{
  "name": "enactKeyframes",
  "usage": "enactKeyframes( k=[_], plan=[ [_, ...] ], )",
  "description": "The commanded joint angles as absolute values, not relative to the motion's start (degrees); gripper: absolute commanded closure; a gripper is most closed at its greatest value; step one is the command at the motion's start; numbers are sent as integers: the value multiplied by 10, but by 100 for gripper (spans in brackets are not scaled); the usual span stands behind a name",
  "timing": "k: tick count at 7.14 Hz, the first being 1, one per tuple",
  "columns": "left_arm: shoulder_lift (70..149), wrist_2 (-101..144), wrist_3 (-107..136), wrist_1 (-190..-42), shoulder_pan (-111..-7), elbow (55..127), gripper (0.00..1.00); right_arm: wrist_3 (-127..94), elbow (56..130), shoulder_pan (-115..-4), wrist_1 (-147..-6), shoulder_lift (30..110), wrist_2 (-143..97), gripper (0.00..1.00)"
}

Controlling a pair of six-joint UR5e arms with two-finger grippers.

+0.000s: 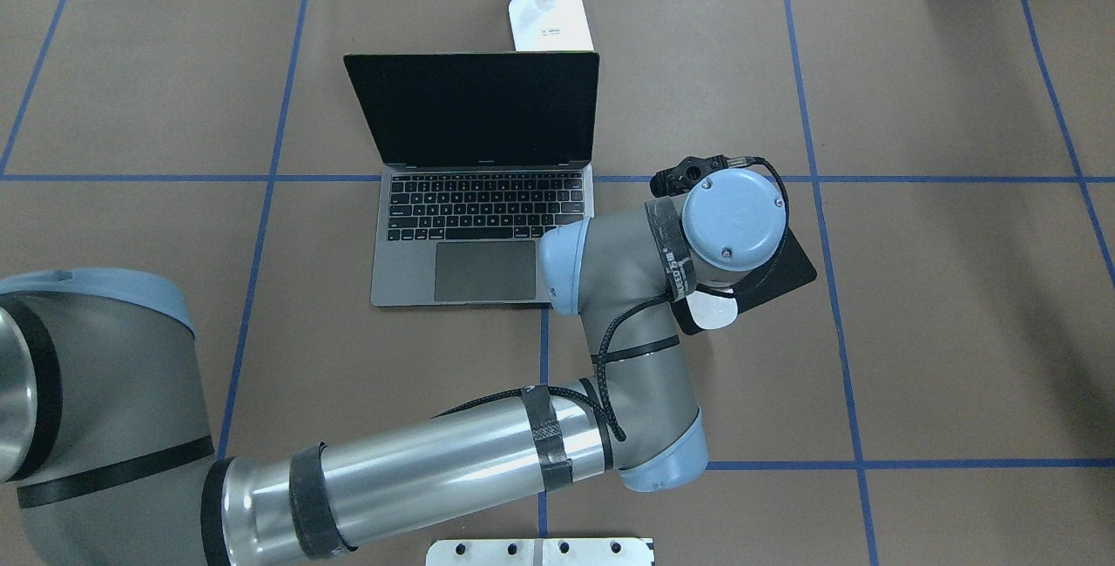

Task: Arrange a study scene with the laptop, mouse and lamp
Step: 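Lower the white mouse onto the black mouse pad with the left gripper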

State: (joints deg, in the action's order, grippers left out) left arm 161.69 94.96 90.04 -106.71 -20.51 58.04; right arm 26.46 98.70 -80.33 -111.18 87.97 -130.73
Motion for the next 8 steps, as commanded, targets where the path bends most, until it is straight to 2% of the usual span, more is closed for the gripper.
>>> enactKeyframes(
  k=[1, 2, 3, 4, 6, 7, 8],
  plan=[
    [1617, 898, 903, -1082, -198, 577, 50, 264, 989, -803, -1112, 880, -1310, 0],
    [1615, 887, 898, -1081, -198, 577, 27, 263, 989, -803, -1112, 877, -1310, 0],
    [1615, 887, 897, -1081, -198, 577, 9, 263, 989, -803, -1112, 875, -1309, 0],
    [1614, 888, 891, -1081, -199, 579, 3, 262, 986, -803, -1112, 873, -1309, 0],
    [1601, 907, 867, -1062, -206, 619, 1, 224, 989, -804, -1111, 868, -1309, 0],
    [1556, 952, 854, -1003, -218, 708, 1, 192, 991, -806, -1111, 860, -1308, 0],
    [1500, 1001, 827, -913, -237, 834, 1, 166, 991, -808, -1111, 849, -1307, 0]
  ],
)
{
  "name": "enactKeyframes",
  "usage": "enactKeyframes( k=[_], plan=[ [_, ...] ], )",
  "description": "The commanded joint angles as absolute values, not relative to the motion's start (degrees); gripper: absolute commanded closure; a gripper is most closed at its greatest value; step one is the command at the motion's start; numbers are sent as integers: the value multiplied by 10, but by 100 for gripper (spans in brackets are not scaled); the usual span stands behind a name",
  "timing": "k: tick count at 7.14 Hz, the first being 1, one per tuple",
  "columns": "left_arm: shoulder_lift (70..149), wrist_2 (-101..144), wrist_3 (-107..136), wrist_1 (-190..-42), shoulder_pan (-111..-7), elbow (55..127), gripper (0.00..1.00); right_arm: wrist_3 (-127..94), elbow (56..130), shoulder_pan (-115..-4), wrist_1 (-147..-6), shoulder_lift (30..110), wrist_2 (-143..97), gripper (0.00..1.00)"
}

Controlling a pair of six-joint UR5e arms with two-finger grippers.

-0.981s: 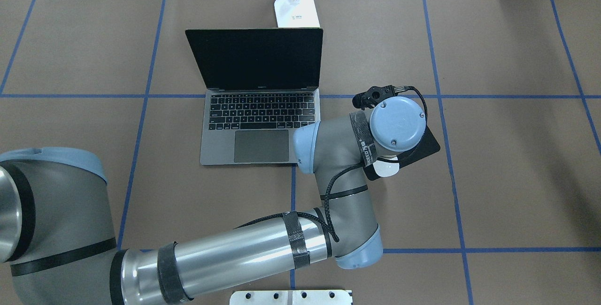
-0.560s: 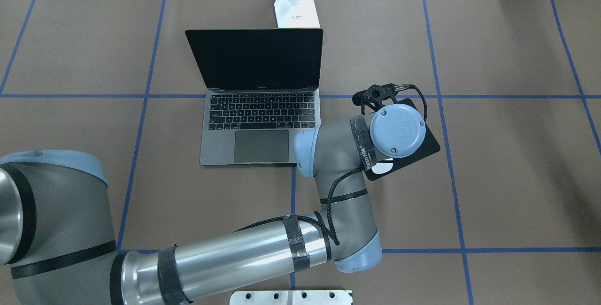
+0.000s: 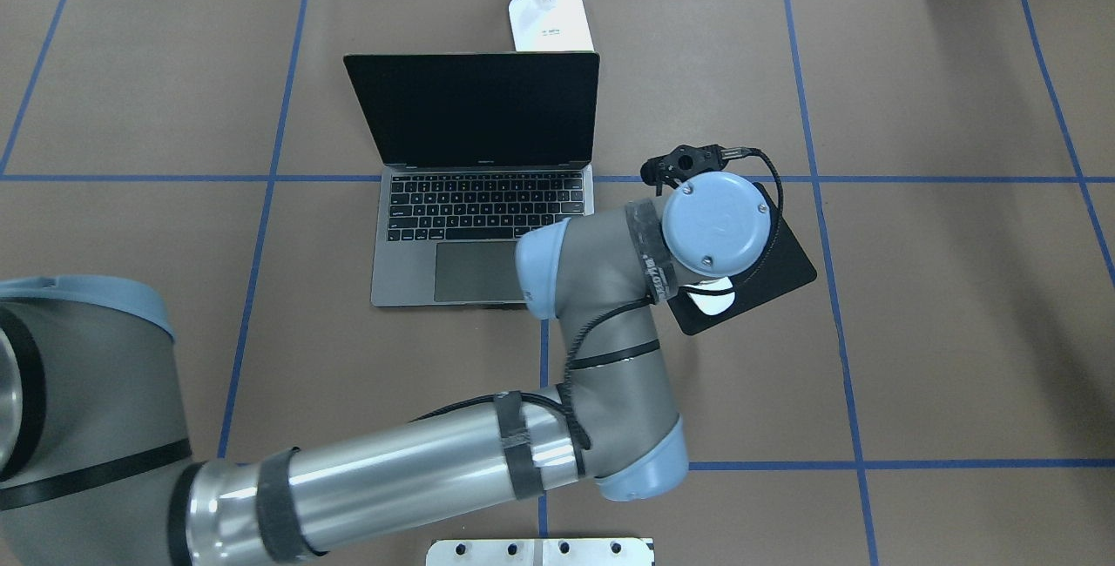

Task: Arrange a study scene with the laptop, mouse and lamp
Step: 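Open the left gripper and pull it back from the mouse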

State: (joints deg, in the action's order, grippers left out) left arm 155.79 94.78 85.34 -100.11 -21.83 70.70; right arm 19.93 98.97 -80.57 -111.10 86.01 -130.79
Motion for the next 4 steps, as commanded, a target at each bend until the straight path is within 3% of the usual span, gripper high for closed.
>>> enactKeyframes(
  k=[1, 2, 4],
  plan=[
    [1441, 1017, 789, -810, -249, 970, 1, 112, 993, -809, -1111, 834, -1308, 0],
    [1401, 1020, 743, -727, -267, 1068, 1, 58, 998, -809, -1110, 818, -1306, 0],
    [1308, 1065, 687, -679, -322, 1174, 1, 47, 998, -816, -1091, 803, -1304, 0]
  ],
)
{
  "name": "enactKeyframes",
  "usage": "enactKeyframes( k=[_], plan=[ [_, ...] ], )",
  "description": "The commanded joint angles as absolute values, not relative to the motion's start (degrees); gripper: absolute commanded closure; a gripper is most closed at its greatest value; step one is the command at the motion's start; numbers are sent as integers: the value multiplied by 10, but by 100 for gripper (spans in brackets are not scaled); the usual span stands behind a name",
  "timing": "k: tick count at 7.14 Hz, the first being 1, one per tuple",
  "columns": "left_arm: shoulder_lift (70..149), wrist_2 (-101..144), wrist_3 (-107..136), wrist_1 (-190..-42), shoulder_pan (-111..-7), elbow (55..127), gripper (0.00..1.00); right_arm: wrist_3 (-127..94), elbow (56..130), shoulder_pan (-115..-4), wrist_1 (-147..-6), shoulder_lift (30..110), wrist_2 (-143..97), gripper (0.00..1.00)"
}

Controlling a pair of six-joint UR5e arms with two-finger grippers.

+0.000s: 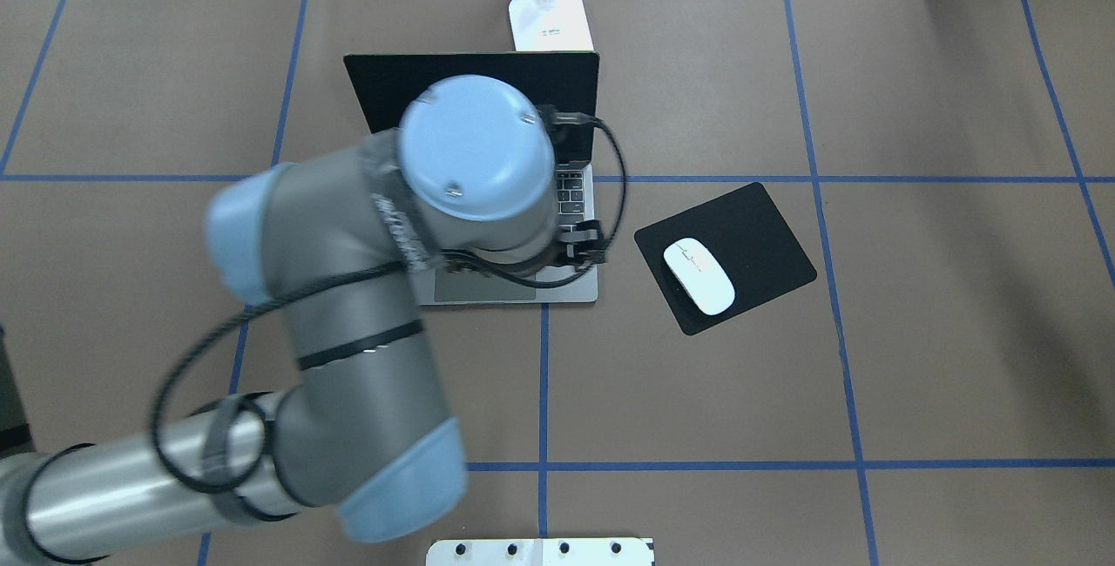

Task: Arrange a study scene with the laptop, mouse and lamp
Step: 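Open the left gripper and pull it back from the mouse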

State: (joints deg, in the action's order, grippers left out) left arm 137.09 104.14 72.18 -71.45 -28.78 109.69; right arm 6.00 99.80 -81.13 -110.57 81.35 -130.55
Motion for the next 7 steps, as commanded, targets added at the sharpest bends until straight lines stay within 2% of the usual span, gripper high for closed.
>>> enactKeyframes(
  k=[1, 2, 5, 7],
  plan=[
    [1263, 1080, 640, -674, -350, 1212, 1, 44, 993, -816, -1063, 806, -1303, 0],
    [1220, 1080, 590, -655, -376, 1234, 1, 42, 991, -816, -1061, 800, -1298, 0],
    [1117, 1145, 395, -651, -501, 1237, 1, -20, 990, -807, -1061, 788, -1298, 0],
    [1086, 1193, 245, -656, -609, 1187, 1, -21, 990, -805, -1061, 787, -1302, 0]
  ],
)
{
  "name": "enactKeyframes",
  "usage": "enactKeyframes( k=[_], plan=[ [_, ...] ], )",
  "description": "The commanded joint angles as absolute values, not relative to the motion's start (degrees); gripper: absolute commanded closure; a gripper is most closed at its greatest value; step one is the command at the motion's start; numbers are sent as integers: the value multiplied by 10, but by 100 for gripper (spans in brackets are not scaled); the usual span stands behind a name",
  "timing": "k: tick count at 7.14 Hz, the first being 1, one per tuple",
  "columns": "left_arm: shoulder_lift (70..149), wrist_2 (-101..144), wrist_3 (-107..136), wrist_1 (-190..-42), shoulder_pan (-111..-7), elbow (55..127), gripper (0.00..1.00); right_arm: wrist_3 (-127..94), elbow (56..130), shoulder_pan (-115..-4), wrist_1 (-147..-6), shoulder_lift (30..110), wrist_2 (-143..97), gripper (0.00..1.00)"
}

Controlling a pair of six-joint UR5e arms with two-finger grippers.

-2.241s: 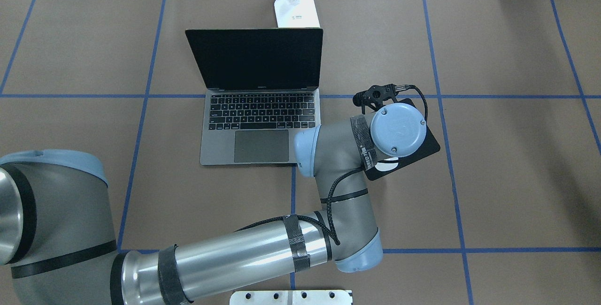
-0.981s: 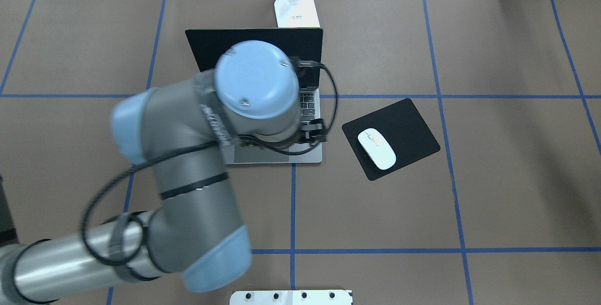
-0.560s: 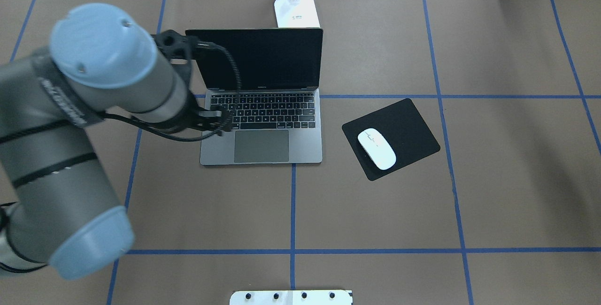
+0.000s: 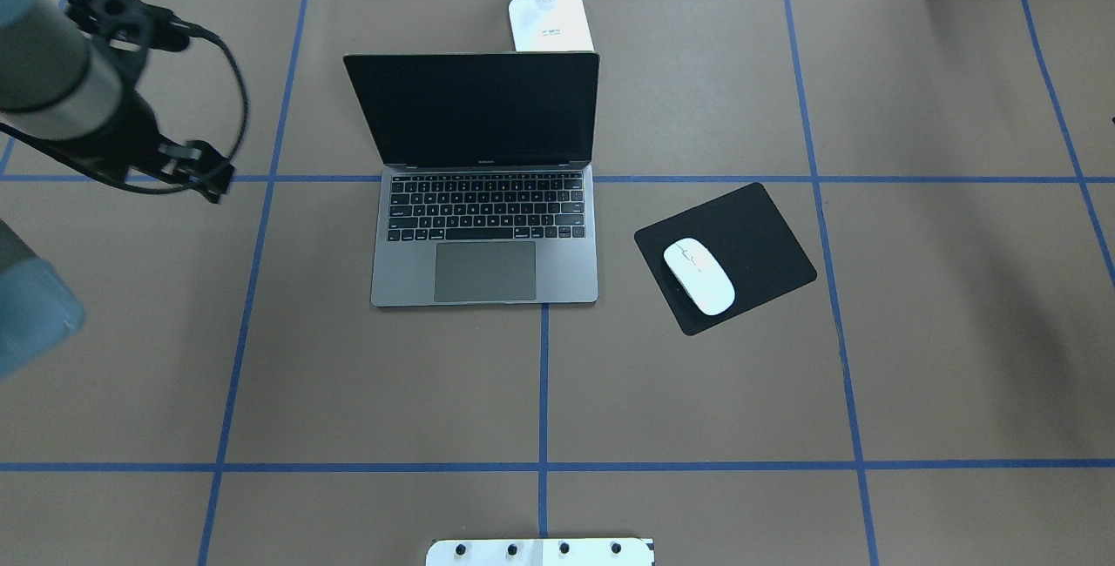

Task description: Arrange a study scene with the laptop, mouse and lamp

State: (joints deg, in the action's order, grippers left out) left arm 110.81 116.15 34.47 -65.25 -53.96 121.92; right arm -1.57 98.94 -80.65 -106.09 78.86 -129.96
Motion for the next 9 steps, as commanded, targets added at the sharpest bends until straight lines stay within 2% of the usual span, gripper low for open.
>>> enactKeyframes(
  k=[1, 7, 9],
  plan=[
    [1072, 1214, 175, -662, -652, 1154, 1, -22, 991, -805, -1061, 787, -1302, 0],
    [1016, 1266, -115, -751, -863, 963, 1, -21, 989, -805, -1061, 790, -1301, 0],
    [992, 1267, -154, -807, -904, 906, 1, -21, 990, -804, -1061, 792, -1301, 0]
  ],
)
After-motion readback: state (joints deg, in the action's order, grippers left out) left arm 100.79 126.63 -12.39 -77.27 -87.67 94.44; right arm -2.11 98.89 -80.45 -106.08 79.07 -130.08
